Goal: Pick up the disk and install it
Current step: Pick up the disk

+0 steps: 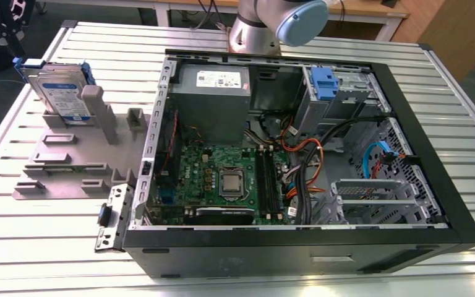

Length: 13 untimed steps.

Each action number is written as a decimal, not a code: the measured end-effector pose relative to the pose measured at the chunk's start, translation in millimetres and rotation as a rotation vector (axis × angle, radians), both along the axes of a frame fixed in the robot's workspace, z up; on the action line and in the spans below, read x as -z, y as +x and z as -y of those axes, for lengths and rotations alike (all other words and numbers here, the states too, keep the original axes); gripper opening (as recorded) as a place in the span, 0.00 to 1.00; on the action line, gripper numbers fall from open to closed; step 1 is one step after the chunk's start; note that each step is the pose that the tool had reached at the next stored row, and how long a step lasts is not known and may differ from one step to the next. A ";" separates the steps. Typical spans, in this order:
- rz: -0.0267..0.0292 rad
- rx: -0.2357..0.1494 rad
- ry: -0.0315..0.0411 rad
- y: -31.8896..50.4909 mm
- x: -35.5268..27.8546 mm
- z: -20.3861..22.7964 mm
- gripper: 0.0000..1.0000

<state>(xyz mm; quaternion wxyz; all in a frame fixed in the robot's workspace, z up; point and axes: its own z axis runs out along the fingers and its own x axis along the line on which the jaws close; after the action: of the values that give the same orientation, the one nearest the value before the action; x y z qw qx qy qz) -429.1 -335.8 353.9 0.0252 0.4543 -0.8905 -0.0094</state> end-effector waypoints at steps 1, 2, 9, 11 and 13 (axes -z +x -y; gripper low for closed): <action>0.0000 -0.001 0.0000 0.0 0.0 0.0 0.11; 0.0000 -0.002 0.0000 0.0 0.0 0.0 0.11; 0.0000 -0.029 0.0000 0.0 0.0 0.0 0.11; 0.0000 -0.037 0.0000 0.0 0.0 0.0 0.11; 0.0001 -0.041 0.0001 0.0 0.0 0.0 0.11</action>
<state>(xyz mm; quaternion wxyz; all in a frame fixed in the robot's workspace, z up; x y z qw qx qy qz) -429.0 -335.8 353.9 0.0254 0.4724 -0.8810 -0.0089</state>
